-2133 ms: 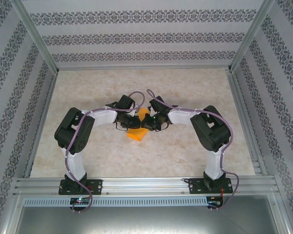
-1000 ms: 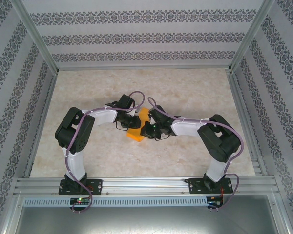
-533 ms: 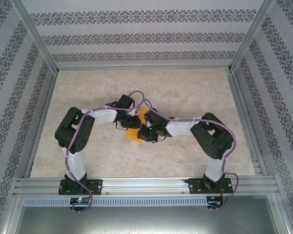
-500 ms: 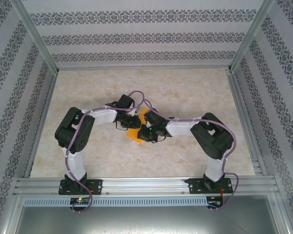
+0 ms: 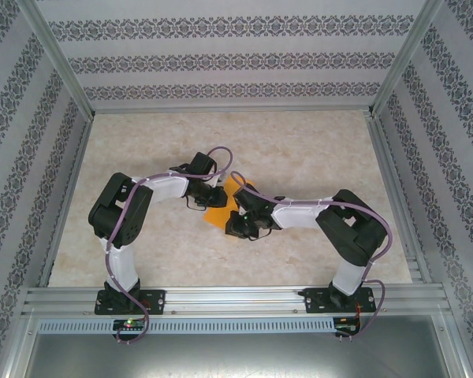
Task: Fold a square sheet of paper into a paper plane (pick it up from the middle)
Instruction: First fold the paper in half at the center of the table, then pick up the paper from the center of the table.
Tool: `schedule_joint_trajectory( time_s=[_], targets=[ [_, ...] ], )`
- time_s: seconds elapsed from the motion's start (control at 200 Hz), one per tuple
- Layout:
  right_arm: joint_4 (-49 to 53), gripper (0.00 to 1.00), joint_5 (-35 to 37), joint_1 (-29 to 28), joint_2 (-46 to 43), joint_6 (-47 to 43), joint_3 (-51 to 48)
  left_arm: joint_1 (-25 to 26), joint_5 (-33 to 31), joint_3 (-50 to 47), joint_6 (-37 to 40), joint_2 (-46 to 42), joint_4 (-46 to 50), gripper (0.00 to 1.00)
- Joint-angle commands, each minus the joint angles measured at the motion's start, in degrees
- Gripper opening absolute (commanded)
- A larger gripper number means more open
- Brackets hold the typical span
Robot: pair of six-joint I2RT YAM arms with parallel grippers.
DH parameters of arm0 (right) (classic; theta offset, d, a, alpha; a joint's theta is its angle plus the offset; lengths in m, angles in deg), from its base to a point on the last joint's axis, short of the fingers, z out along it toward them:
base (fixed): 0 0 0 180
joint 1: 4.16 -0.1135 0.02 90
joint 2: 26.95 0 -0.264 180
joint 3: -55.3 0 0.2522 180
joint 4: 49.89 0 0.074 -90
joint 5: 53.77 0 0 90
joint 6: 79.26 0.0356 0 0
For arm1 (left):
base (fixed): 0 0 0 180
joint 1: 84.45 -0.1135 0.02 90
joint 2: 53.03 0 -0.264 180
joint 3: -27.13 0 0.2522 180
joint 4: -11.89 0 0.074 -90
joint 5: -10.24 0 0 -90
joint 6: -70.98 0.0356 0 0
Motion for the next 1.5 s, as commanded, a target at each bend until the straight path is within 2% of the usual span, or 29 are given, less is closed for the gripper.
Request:
schedule_joint_trajectory(
  time_s=[0.0,0.18,0.33,0.52,0.804,1.029,1.494],
  targets=[
    [6.2,0.1,-0.9,0.4,-2.2,-1.1,-1.5,-1.0,-4.5,-3.4,-0.8,4.2,7.9,0.2],
    [2.5,0.12,-1.5,6.2,-7.1,-1.0,-1.5,-1.0,-2.8,-3.6,-1.7,2.5,8.3,0.21],
    [0.9,0.19,-2.4,11.7,-5.7,-1.9,-0.4,-0.9,-2.5,-3.3,-2.0,1.6,8.6,0.21],
    [-0.2,0.29,-3.3,15.8,-1.9,-3.3,3.3,-0.9,-1.5,-2.7,-2.9,-0.1,8.8,0.21],
    [2.2,0.36,-3.7,17.6,4.6,-6.3,9.3,-0.9,-0.2,-1.4,-3.0,-1.4,8.6,0.23],
    [1.6,0.36,-4.9,18.4,8.7,-7.2,12.8,-0.9,1.9,0.9,-3.4,-2.9,7.7,0.26],
    [-2.9,0.36,-9.5,18.7,11.7,-5.9,15.5,-3.8,-1.6,7.6,-0.6,-1.6,11.7,0.31]
  ],
)
